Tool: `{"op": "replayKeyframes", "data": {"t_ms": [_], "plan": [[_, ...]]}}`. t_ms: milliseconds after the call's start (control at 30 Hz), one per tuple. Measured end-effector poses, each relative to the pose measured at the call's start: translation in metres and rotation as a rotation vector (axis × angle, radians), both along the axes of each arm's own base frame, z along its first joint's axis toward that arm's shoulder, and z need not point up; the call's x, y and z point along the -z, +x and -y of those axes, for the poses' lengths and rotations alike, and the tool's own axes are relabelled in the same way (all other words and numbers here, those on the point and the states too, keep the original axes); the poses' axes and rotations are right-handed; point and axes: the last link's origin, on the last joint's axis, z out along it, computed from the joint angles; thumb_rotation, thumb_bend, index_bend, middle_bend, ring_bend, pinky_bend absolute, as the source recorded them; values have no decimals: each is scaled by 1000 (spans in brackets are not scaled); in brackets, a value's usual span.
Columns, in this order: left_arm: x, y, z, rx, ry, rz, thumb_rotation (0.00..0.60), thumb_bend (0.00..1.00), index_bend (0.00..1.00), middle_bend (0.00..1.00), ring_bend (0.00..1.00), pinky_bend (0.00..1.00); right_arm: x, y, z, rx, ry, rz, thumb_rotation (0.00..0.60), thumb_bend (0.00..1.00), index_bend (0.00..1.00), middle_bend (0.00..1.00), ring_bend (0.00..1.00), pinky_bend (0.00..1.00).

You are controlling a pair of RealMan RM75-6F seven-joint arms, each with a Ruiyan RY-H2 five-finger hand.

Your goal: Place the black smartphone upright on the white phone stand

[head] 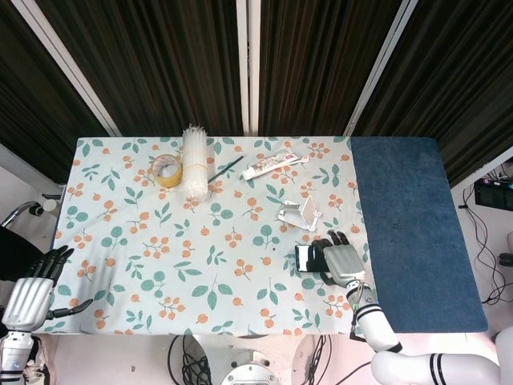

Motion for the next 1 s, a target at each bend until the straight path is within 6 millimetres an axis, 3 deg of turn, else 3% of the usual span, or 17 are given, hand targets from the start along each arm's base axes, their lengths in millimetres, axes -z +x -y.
{"op": "replayKeyframes", "data": {"t_ms": [233,667,1000], "plan": [[0,0,0,-1,-1,-1,313,52,73,57,80,217,-2,0,0,-2,-14,27,600,327,538,375,16,0],[2,0,-1,-5,-6,6,314,51,72,51,80,218,-10,-4,-2,-9,-44,106,600,341,558,425,322,0],[0,0,-1,-5,-3,2,311,52,72,50,79,219,-20,-3,-5,-34,-63,155,600,343,569,421,330,0]]}}
